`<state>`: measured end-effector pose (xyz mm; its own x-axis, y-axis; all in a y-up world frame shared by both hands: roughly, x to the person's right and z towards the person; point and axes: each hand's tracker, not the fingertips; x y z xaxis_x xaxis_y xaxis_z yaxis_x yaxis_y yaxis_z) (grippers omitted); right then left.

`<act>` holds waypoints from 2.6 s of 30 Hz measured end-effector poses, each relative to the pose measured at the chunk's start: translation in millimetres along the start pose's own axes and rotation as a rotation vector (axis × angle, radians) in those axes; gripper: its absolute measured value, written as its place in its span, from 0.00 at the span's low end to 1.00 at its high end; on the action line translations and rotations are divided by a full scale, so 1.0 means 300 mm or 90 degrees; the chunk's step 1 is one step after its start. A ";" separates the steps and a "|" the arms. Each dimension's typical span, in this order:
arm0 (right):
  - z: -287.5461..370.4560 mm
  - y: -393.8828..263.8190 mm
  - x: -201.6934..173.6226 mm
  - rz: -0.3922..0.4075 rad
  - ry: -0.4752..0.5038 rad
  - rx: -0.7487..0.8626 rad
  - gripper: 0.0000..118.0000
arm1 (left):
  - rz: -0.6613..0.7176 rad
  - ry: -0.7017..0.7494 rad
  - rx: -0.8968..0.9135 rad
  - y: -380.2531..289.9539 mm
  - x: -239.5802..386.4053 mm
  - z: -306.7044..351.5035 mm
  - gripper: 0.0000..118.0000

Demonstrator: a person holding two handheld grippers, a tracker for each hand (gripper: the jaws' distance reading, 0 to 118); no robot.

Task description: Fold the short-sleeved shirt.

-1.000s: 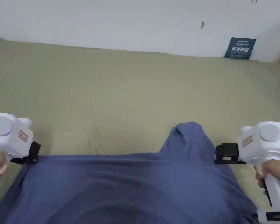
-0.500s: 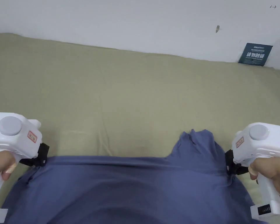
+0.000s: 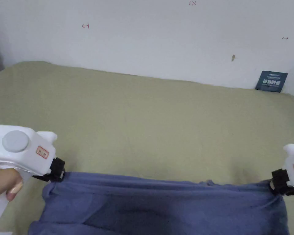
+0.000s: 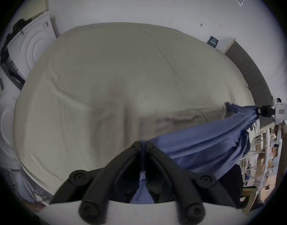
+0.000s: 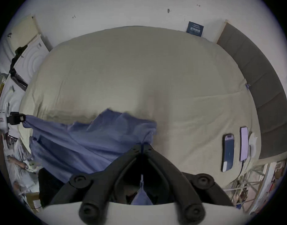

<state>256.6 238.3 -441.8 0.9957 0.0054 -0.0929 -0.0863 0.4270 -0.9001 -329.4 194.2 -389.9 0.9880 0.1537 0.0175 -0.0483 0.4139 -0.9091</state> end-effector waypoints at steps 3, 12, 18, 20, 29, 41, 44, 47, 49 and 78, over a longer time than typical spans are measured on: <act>0.049 -0.134 0.005 0.002 0.010 -0.008 0.00 | 0.014 -0.023 -0.012 -0.133 -0.012 0.033 0.04; -0.022 -0.584 0.052 -0.045 0.028 -0.078 0.00 | 0.084 -0.055 -0.057 -0.532 -0.068 0.015 0.04; -0.126 -0.685 0.064 -0.084 0.009 -0.081 0.00 | 0.110 -0.049 -0.041 -0.590 -0.079 -0.046 0.05; -0.168 -0.680 0.058 -0.073 -0.004 -0.079 0.00 | 0.086 -0.036 -0.040 -0.579 -0.062 -0.045 0.06; -0.016 -0.613 -0.040 0.050 -0.027 -0.078 0.77 | 0.059 -0.002 -0.043 -0.507 -0.025 0.144 0.94; 0.091 -0.575 -0.121 0.052 0.010 -0.037 0.00 | 0.078 -0.031 0.015 -0.509 -0.108 0.166 0.00; 0.086 -0.576 -0.109 0.038 0.004 -0.033 0.00 | 0.094 -0.019 0.007 -0.522 -0.129 0.134 0.00; 0.086 -0.578 -0.107 0.029 0.005 -0.034 0.00 | 0.126 -0.035 0.007 -0.518 -0.166 0.107 0.00; 0.089 -0.573 -0.110 0.032 0.008 -0.037 0.00 | 0.164 -0.098 0.030 -0.510 -0.204 0.090 0.17; 0.095 -0.563 -0.131 0.044 0.062 -0.030 0.00 | 0.171 -0.375 0.103 -0.520 -0.111 0.062 0.06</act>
<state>233.1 191.8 -274.1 0.9795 -0.0550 -0.1940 -0.1584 0.3852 -0.9091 -357.4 141.3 -241.0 0.6955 0.7156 0.0650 -0.3483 0.4148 -0.8406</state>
